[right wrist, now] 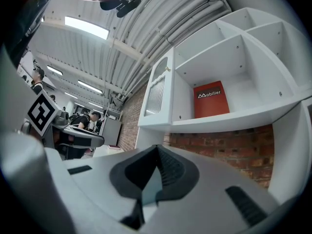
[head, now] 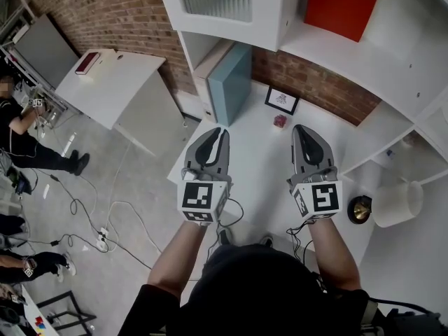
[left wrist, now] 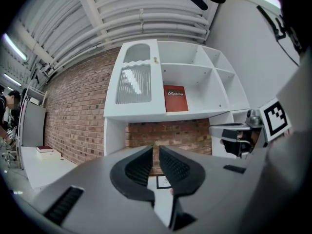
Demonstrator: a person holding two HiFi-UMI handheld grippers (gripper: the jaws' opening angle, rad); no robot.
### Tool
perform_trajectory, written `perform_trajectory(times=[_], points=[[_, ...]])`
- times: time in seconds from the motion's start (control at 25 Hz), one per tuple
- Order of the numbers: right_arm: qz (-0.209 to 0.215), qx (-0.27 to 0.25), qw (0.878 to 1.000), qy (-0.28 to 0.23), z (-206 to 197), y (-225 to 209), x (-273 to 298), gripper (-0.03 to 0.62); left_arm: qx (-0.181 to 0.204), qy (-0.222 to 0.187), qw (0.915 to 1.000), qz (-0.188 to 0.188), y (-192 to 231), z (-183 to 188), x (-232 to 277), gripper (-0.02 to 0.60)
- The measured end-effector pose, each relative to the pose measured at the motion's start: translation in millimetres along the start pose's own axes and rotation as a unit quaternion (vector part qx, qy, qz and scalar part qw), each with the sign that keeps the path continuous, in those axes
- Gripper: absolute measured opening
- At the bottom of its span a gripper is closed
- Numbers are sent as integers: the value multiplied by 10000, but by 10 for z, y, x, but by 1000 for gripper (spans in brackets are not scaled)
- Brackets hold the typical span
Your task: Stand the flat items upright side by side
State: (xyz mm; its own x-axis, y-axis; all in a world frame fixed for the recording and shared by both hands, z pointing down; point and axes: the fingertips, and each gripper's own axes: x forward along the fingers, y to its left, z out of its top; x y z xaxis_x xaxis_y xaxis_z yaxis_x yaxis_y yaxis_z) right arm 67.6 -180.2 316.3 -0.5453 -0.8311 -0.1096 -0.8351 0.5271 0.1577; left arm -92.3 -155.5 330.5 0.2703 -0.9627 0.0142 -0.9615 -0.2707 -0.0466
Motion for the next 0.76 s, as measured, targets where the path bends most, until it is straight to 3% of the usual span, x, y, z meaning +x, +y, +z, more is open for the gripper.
perform_trajectory(times=[0.52,0.76], points=[[214,44,9998,11,-76,-164,-81,0,-38,51,9995,303,-134,-51,-2,41],[356,-332,9988,-27,-42,-151,-178,0,-70,155,9989,429,-252,-150,-41,41]])
